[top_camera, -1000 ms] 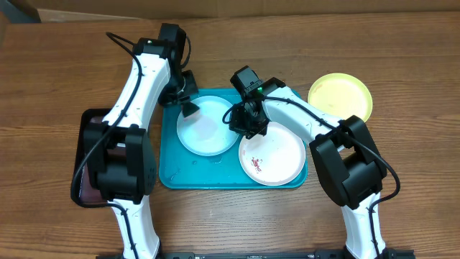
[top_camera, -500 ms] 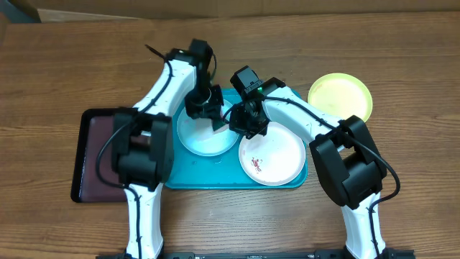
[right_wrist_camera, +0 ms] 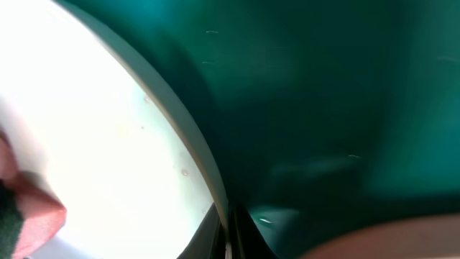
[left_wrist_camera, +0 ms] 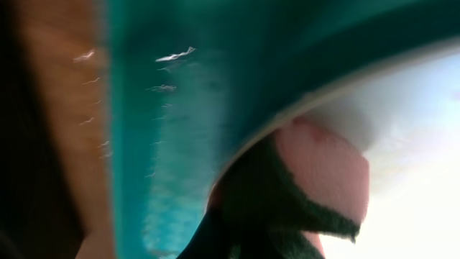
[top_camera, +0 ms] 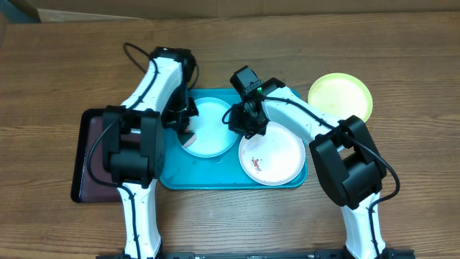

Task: Clean dirty plates on tray and stack at the side
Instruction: 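Scrub the light-blue plate with the sponge in the left gripper, then lift the light-blue plate with the right gripper and carry it right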

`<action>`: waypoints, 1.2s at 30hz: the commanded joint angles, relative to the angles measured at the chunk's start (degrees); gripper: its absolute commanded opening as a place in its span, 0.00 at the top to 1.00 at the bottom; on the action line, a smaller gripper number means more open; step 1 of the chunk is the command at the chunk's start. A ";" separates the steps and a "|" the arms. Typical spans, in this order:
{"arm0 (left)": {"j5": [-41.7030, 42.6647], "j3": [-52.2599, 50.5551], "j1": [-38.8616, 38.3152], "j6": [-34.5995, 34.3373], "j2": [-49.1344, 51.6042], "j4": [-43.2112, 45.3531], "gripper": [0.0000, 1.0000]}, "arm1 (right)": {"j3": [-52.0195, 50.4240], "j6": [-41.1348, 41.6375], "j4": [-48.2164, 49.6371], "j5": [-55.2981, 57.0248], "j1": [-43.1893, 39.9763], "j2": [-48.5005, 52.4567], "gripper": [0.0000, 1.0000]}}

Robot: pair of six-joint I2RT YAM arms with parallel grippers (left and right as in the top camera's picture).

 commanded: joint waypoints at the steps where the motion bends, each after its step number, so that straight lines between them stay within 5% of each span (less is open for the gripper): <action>1: -12.28 1.07 3.58 -6.43 -0.28 -2.19 0.96 | -0.70 0.31 -0.83 4.57 -0.63 1.31 0.96; 14: -9.73 1.42 8.55 -6.40 -24.52 -2.78 0.96 | -0.61 -4.98 -1.03 4.13 -0.63 1.25 0.96; 25: -1.29 0.98 28.04 -1.38 -34.67 -8.39 0.96 | 4.13 -16.11 -4.81 4.98 -0.50 -1.75 0.96; 36: 7.61 -8.04 35.65 0.33 -34.58 -6.03 0.96 | 19.45 -22.29 -20.74 35.56 7.17 -6.19 0.96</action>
